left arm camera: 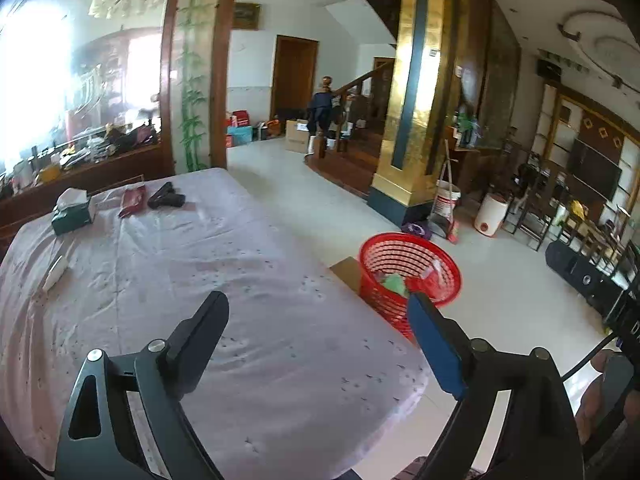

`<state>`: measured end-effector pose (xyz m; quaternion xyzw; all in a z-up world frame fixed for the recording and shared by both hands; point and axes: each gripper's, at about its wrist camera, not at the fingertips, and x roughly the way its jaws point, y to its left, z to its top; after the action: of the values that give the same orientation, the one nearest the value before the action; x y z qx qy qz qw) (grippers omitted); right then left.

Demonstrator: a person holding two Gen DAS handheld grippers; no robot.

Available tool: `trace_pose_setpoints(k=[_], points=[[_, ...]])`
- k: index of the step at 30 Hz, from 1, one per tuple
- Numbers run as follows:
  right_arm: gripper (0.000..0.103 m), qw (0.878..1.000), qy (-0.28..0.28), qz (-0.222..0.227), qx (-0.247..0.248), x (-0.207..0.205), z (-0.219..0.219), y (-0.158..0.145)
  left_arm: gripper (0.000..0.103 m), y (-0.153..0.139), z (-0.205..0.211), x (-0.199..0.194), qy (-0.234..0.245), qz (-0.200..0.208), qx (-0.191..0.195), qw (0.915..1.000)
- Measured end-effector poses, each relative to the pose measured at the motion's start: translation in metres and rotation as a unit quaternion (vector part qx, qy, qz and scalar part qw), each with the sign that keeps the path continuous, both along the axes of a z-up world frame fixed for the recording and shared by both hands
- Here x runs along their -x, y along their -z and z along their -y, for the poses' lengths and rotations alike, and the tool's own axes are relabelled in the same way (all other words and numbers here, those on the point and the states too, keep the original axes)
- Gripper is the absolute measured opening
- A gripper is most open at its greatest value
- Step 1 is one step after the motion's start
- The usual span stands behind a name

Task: Collect trash

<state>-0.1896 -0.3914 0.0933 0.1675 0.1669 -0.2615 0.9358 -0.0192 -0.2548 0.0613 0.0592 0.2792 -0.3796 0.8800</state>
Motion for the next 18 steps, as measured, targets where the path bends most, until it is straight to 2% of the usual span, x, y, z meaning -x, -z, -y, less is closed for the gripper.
trace_pose_setpoints(k=[8,18], points=[[0.093,0.999,0.029,-0.038,0.016,0.030,0.004,0.005,0.092,0.001,0.020,0.030,0.029,0.010,-0.010,0.9995],[0.093,0.996,0.040,-0.071,0.033,0.037,0.003,0.006,0.092,0.007,0.024,0.036,0.033,0.002,-0.019,0.9993]])
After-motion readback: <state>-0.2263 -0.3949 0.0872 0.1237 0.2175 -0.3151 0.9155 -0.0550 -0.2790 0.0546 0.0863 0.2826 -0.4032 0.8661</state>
